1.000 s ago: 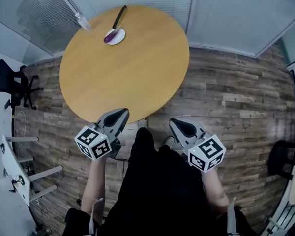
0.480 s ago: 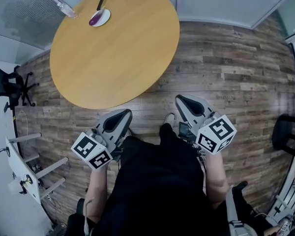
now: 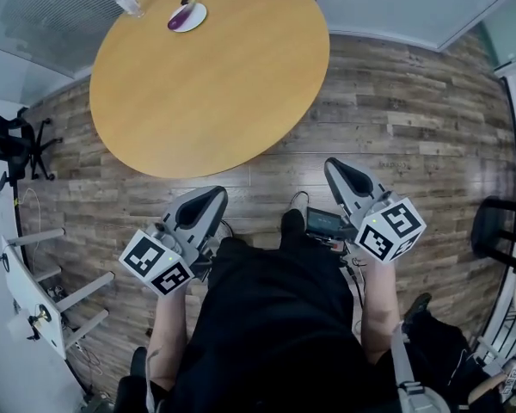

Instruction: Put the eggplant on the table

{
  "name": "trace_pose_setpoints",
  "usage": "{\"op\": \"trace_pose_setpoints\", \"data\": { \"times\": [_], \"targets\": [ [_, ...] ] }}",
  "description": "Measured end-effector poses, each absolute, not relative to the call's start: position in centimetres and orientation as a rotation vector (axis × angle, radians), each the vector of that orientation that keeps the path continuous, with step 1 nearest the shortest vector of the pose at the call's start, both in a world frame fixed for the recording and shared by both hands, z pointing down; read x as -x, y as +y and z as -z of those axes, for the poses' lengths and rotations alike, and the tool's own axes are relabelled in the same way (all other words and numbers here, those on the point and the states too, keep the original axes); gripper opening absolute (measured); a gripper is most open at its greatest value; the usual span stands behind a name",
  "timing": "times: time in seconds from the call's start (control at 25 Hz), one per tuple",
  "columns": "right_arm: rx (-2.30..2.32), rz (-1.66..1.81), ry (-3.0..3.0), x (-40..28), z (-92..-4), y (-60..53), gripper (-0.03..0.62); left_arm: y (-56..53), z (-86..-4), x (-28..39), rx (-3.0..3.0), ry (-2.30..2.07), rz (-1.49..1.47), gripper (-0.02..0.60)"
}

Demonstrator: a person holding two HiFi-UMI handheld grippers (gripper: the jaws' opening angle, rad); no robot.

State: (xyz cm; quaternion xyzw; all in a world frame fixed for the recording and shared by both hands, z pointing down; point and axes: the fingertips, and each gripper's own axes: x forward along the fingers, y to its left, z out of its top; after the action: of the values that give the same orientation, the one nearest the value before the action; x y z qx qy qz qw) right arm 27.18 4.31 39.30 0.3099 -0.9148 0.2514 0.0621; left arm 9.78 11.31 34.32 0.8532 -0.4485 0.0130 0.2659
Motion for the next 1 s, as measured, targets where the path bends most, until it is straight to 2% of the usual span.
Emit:
{"op": "trace_pose_setpoints", "data": {
  "times": [0.16, 0.72, 1.0],
  "targets": [
    [-0.922, -0.745, -2.762, -23.1, -38.9, 6.5, 0.017, 14.2, -34.1, -5.5, -2.307, -1.255, -0.02, 0.011],
    [-0.727, -0.611, -2.719, -1.4, -38.1, 19.7, 0.017, 28.9, -35.7, 14.4, -2.18, -1.359, 0.201, 0.011],
    [-0.716, -0.566, -2.708, 2.2, -36.9, 24.0, 0.017, 32.6, -35.2, 18.2, -2.196, -1.337, 0.225, 0.011]
  ]
}}
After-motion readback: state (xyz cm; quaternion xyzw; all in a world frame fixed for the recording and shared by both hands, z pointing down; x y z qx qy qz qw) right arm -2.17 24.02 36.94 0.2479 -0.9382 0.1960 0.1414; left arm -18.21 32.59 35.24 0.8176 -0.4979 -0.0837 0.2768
